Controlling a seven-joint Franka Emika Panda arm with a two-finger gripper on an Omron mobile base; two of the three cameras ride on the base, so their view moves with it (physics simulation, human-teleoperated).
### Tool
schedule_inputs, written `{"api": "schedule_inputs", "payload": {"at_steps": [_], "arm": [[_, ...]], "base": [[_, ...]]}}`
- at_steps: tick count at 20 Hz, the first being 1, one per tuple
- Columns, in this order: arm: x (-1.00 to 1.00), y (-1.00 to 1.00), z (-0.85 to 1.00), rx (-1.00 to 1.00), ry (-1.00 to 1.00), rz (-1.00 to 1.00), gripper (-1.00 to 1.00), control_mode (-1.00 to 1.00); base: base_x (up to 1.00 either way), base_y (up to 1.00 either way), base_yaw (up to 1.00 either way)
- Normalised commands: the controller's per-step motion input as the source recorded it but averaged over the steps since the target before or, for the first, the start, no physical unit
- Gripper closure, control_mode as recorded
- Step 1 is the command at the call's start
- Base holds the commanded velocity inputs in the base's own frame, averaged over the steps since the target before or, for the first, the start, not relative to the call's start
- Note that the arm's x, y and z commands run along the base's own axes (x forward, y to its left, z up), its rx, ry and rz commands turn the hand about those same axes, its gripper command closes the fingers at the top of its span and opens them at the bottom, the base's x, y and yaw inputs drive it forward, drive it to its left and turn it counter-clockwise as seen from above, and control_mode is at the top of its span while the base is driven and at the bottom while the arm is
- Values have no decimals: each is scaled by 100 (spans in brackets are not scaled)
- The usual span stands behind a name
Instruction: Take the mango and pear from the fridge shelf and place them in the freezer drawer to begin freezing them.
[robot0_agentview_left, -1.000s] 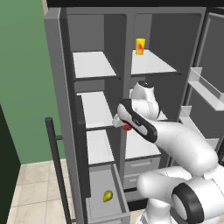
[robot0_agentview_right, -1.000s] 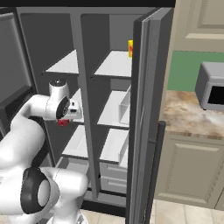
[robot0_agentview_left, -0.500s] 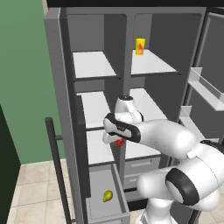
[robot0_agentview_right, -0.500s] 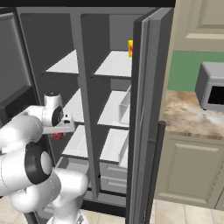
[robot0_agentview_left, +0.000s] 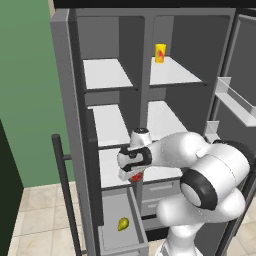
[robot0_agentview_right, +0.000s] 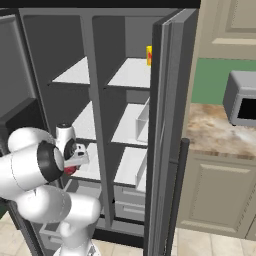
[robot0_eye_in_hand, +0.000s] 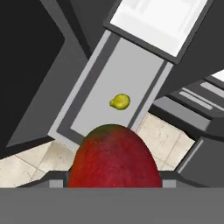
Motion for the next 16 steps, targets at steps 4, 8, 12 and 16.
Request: {"api": "schedule_inputs", "payload": {"at_steps": [4, 8, 12, 16], "arm": [[0, 0, -56, 0, 2, 8, 100, -100], [0, 1, -57, 0, 11, 3, 100, -100], [3, 9, -69, 0, 13, 2, 100, -100], [0, 18, -56, 0, 4, 2, 100, -100]], "base": [[0, 0, 0], [0, 0, 0], [0, 0, 0], [0, 0, 0]]}}
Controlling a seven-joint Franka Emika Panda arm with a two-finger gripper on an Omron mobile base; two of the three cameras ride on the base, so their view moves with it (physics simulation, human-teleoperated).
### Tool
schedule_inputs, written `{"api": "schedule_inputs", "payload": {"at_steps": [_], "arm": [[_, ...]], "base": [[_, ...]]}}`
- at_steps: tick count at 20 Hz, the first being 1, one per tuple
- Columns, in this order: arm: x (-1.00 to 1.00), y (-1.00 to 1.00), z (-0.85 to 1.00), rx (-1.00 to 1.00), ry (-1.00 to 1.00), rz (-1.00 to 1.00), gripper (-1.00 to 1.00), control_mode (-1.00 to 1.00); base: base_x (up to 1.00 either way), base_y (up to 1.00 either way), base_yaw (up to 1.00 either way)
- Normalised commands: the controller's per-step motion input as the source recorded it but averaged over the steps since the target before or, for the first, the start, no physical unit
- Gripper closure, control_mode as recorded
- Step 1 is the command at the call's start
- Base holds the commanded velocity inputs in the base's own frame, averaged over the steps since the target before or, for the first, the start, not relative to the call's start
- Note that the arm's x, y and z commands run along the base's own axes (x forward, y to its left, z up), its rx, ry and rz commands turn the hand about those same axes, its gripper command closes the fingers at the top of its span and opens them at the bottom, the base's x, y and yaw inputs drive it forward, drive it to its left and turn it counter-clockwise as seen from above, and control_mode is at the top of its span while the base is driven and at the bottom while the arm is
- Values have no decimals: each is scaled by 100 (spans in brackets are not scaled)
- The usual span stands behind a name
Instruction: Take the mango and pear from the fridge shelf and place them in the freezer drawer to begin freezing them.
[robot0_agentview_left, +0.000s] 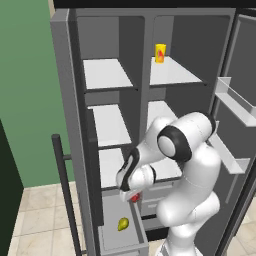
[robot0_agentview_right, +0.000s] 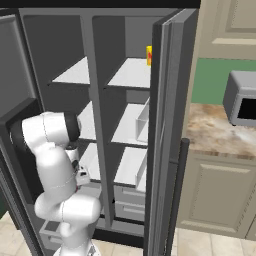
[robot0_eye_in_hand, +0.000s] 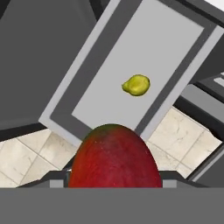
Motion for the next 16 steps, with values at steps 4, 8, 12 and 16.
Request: {"api": "schedule_inputs", "payload": {"at_steps": [4, 8, 12, 16], "arm": [[0, 10, -45, 0, 0, 0, 100, -100], [0, 1, -43, 0, 0, 0, 100, -100], [0, 3, -43, -1, -1, 0, 100, -100], [0, 9, -23, -1, -2, 0, 100, -100]], "base": [[0, 0, 0], [0, 0, 0], [0, 0, 0], [0, 0, 0]]}}
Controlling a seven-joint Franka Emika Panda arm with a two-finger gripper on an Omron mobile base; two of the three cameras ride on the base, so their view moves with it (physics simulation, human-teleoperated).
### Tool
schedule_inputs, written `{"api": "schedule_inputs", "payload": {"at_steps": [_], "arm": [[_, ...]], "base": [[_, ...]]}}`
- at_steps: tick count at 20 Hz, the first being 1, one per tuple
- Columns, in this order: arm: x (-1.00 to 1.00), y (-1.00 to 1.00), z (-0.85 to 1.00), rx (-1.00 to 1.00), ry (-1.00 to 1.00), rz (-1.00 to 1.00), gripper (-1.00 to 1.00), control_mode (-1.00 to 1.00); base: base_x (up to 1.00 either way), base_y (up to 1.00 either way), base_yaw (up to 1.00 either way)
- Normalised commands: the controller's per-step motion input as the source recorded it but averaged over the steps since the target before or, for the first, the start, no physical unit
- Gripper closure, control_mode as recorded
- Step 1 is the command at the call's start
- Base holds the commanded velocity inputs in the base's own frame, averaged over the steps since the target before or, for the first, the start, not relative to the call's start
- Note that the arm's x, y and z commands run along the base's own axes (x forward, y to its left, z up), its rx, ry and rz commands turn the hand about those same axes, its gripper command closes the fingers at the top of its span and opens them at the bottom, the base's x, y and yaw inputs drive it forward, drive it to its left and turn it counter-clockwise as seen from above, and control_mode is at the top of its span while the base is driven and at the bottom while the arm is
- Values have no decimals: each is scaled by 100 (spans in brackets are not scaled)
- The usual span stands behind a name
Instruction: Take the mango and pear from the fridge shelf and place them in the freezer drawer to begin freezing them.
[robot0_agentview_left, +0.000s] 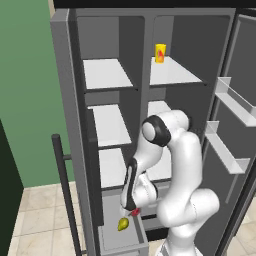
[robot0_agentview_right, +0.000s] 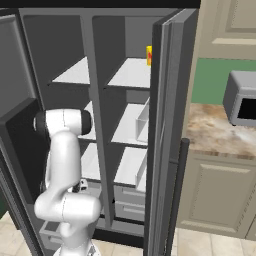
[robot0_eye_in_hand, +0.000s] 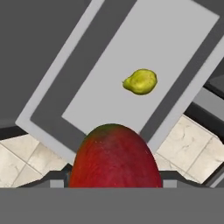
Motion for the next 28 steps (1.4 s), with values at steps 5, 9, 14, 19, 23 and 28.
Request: {"api": "schedule_inputs", "payload": {"at_steps": [5, 9, 14, 19, 23, 28], "arm": [[4, 14, -12, -2, 0, 0, 100, -100], [8, 7, -29, -4, 0, 0, 100, -100], [27, 31, -19, -7, 0, -2, 100, -100], [32, 21, -34, -5, 0, 0, 100, -100], [31, 2, -45, 0, 0, 0, 100, -100], [43, 9, -54, 0, 3, 0, 100, -100]], "base": [[0, 0, 0], [0, 0, 0], [0, 0, 0], [0, 0, 0], [0, 0, 0], [0, 0, 0]]}}
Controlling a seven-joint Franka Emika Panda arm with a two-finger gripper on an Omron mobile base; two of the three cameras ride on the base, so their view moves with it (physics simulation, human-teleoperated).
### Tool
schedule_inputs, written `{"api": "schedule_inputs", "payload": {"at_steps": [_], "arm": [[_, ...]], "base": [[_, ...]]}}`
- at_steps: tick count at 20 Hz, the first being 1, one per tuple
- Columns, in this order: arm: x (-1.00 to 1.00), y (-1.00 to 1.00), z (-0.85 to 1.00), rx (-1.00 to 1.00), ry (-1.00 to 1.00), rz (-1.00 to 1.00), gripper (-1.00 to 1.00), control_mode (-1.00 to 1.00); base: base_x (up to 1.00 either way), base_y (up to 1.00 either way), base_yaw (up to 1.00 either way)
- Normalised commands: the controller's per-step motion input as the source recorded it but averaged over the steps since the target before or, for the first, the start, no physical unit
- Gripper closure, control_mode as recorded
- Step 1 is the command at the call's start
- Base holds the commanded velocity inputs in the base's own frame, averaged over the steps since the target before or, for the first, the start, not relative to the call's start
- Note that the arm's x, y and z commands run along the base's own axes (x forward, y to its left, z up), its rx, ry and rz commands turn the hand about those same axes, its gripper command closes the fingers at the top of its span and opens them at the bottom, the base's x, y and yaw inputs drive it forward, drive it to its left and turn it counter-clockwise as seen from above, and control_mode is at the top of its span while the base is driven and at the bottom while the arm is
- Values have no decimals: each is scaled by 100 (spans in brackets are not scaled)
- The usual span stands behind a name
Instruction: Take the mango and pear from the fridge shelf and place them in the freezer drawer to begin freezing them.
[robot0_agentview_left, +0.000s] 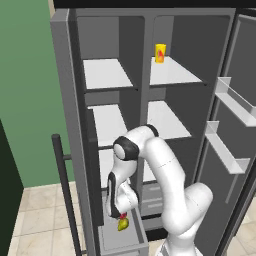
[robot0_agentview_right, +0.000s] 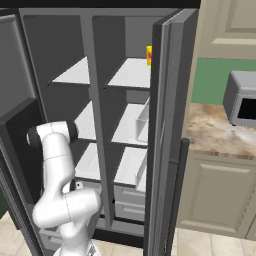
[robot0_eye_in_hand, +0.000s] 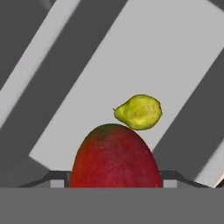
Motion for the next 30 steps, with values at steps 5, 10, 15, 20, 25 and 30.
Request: {"api": "schedule_inputs", "payload": {"at_steps": [5, 10, 15, 20, 25, 30], "arm": [[40, 1, -69, 0, 10, 0, 100, -100], [32, 0, -60, 0, 7, 0, 100, -100], [29, 0, -54, 0, 0, 0, 100, -100], [11, 0, -68, 0, -2, 1, 100, -100], [6, -1, -55, 0, -1, 1, 100, -100], [-21, -1, -47, 0, 0, 0, -100, -100]], "base": [[0, 0, 0], [0, 0, 0], [0, 0, 0], [0, 0, 0], [0, 0, 0], [0, 0, 0]]}}
